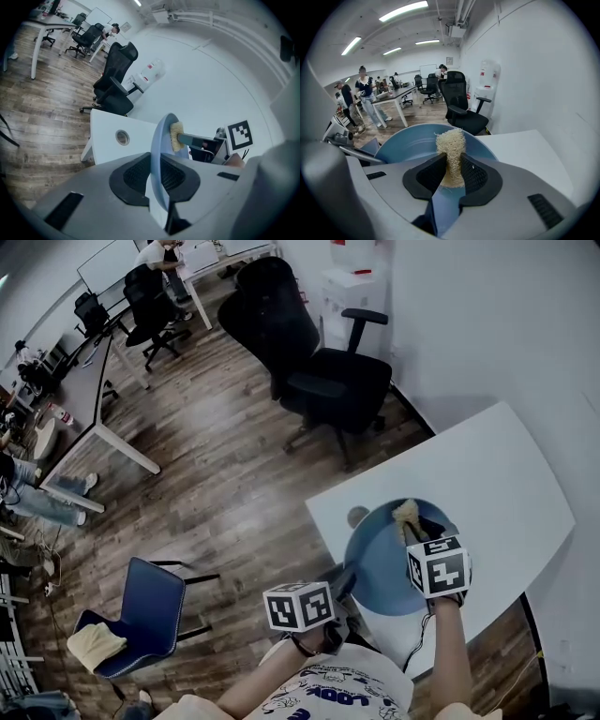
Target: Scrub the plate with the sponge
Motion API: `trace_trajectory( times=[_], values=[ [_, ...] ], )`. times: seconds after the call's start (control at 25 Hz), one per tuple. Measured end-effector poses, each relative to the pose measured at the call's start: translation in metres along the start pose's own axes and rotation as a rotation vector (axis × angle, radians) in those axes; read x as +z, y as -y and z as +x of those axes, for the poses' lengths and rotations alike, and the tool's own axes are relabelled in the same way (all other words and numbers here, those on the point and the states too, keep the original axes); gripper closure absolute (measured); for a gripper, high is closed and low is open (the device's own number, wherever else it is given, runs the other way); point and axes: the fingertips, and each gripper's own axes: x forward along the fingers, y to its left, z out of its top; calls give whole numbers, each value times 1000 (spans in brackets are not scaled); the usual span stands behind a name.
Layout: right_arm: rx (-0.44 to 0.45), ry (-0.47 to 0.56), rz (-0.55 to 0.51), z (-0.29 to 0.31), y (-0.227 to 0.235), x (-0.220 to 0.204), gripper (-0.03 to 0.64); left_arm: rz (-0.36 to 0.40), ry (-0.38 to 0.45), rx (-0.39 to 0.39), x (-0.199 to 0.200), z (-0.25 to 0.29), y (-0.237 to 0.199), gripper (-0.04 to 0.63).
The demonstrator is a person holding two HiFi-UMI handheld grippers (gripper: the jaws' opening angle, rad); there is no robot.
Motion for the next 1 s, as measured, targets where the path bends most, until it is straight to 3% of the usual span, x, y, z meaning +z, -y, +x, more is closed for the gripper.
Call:
trace_trajectory(
  times=[0.48,1.0],
  values=[
    [-92,-45,69,-19,40,-34,517,-40,35,-25,11,-6,4,555],
    [-93,-75,83,-22,41,-54,517,-91,52,-46,18,-5,7,544]
  ],
)
